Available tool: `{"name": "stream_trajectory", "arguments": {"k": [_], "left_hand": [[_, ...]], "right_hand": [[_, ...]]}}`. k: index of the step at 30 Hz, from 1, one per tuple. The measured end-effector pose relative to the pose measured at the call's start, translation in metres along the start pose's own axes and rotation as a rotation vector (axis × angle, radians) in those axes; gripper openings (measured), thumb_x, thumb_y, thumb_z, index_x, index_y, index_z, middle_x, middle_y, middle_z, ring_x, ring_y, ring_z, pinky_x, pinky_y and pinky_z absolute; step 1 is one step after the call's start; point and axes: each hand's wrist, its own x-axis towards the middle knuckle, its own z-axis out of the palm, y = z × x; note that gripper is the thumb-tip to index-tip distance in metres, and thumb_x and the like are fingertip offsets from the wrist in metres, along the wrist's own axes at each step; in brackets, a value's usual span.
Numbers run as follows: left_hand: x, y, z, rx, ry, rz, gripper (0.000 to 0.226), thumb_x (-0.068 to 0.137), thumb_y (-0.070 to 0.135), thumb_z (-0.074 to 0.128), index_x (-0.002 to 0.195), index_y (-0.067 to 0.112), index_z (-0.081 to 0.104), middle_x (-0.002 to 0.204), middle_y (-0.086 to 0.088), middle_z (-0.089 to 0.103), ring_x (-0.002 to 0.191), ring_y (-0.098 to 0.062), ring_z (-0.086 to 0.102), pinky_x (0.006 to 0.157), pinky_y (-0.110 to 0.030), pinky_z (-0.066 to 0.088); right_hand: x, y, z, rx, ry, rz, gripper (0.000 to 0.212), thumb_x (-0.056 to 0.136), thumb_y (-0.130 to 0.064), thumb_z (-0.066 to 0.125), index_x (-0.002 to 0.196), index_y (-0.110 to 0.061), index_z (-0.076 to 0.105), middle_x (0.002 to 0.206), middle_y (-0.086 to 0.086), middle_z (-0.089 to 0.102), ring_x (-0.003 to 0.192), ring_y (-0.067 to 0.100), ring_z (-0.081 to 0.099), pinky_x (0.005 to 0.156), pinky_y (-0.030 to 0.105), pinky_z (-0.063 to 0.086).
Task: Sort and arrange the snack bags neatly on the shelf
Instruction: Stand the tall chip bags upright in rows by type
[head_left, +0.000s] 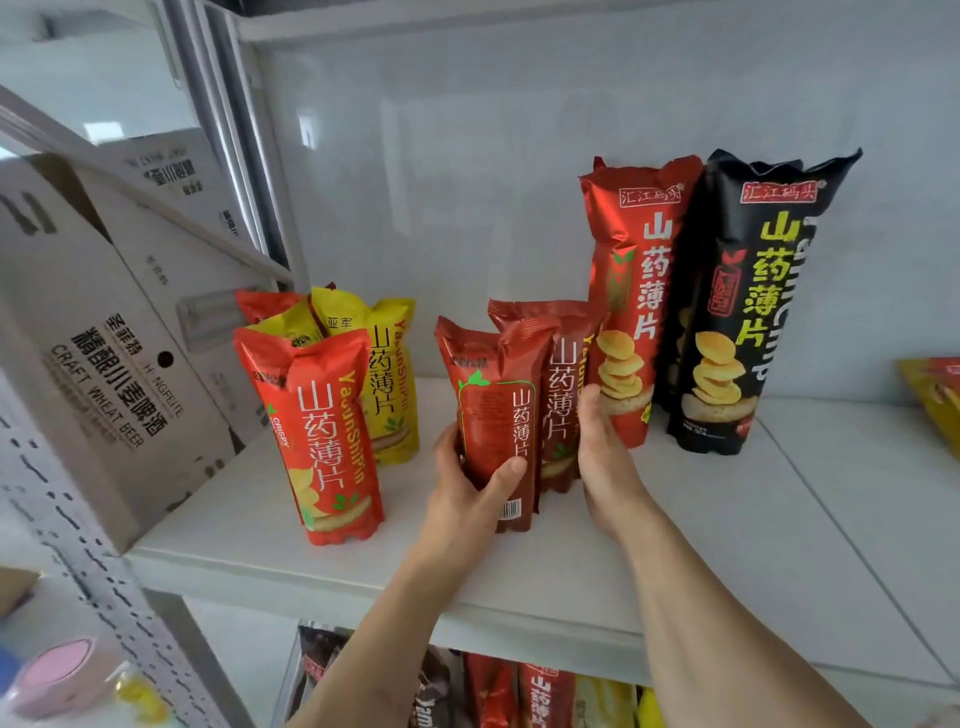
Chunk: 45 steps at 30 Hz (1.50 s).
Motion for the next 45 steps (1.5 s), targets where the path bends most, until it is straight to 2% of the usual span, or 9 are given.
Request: {"name": "stream_trajectory", "arguments": {"k": [8, 11, 17, 22, 26, 31, 34, 40, 45], "left_hand": [[0.004, -0.01, -0.009, -0.12, -0.024, -0.007, 0.096, 0.063, 0.035, 0.09, 0.143, 0.032, 0.037, 0.127, 0.002, 0.066, 0.107, -0.013, 0.07, 0.077, -0.031, 0.061], [0.004, -0.013, -0.013, -0.068, -0.014, 0.032, 0.108, 0.054, 0.048, 0.093, 0.145, 0.04, 0.034, 0.135, 0.003, 0.059, 0.118, -0.015, 0.064, 0.091, -0.039, 0.059], [-0.001, -0.01, -0.019, -0.107, -0.081, 0.031, 0.069, 0.068, 0.03, 0.076, 0.124, 0.054, 0.044, 0.119, 0.01, 0.069, 0.106, -0.011, 0.069, 0.078, -0.03, 0.059], [-0.002, -0.007, -0.017, 0.078, 0.092, 0.09, 0.091, 0.056, 0.056, 0.087, 0.131, 0.051, 0.036, 0.133, 0.008, 0.046, 0.118, -0.011, 0.056, 0.096, -0.038, 0.055], [-0.002, -0.009, -0.015, 0.212, 0.098, 0.157, 0.116, 0.053, 0.07, 0.083, 0.148, 0.04, 0.024, 0.143, 0.009, 0.031, 0.134, -0.012, 0.04, 0.107, -0.037, 0.045], [-0.01, -0.006, -0.026, -0.005, -0.111, 0.117, 0.086, 0.072, 0.045, 0.069, 0.143, 0.054, 0.021, 0.138, 0.011, 0.052, 0.118, 0.001, 0.057, 0.086, -0.02, 0.055], [-0.01, -0.005, -0.027, 0.049, -0.063, 0.119, 0.077, 0.076, 0.033, 0.073, 0.131, 0.06, 0.026, 0.132, 0.015, 0.052, 0.114, 0.0, 0.058, 0.08, -0.015, 0.053], [-0.002, -0.006, -0.014, 0.273, -0.028, 0.137, 0.123, 0.058, 0.052, 0.087, 0.154, 0.034, 0.012, 0.135, 0.013, 0.025, 0.125, -0.001, 0.034, 0.094, -0.01, 0.035], [0.0, -0.008, -0.028, -0.035, -0.259, 0.017, 0.084, 0.074, 0.041, 0.078, 0.144, 0.047, 0.032, 0.132, 0.01, 0.059, 0.115, 0.0, 0.061, 0.085, -0.016, 0.053]], "right_hand": [[0.002, 0.004, 0.002, -0.023, 0.03, 0.008, 0.067, 0.079, -0.078, 0.048, 0.135, -0.041, 0.048, 0.125, -0.018, 0.065, 0.114, 0.003, 0.061, 0.104, 0.041, 0.048], [0.002, 0.004, 0.003, -0.023, 0.055, -0.002, 0.053, 0.081, -0.069, 0.053, 0.126, -0.041, 0.054, 0.115, -0.016, 0.07, 0.104, 0.002, 0.067, 0.098, 0.036, 0.052], [0.001, 0.005, 0.003, -0.048, 0.08, -0.029, 0.043, 0.081, -0.067, 0.054, 0.116, -0.043, 0.059, 0.109, -0.019, 0.071, 0.101, 0.0, 0.068, 0.092, 0.029, 0.052], [0.0, 0.005, 0.005, -0.038, 0.096, -0.023, 0.029, 0.091, -0.056, 0.055, 0.116, -0.042, 0.059, 0.109, -0.018, 0.071, 0.097, -0.003, 0.068, 0.087, 0.024, 0.053], [-0.001, 0.003, 0.006, -0.033, 0.099, -0.026, 0.039, 0.091, -0.057, 0.054, 0.124, -0.036, 0.057, 0.111, -0.016, 0.07, 0.1, 0.001, 0.067, 0.084, 0.022, 0.053], [0.0, 0.004, 0.006, -0.018, 0.088, -0.009, 0.035, 0.089, -0.058, 0.055, 0.12, -0.041, 0.056, 0.111, -0.019, 0.069, 0.097, -0.004, 0.067, 0.081, 0.019, 0.051], [0.002, 0.004, 0.005, -0.02, 0.094, -0.008, 0.05, 0.087, -0.06, 0.056, 0.129, -0.033, 0.054, 0.117, -0.016, 0.067, 0.098, -0.005, 0.066, 0.083, 0.02, 0.052], [0.007, 0.006, 0.002, -0.038, 0.101, 0.035, 0.072, 0.08, -0.074, 0.057, 0.139, -0.034, 0.046, 0.127, -0.013, 0.063, 0.113, 0.007, 0.062, 0.101, 0.041, 0.049], [0.005, 0.006, 0.001, -0.039, 0.084, 0.047, 0.069, 0.081, -0.073, 0.057, 0.138, -0.035, 0.048, 0.126, -0.014, 0.064, 0.114, 0.009, 0.062, 0.104, 0.043, 0.048]]}}
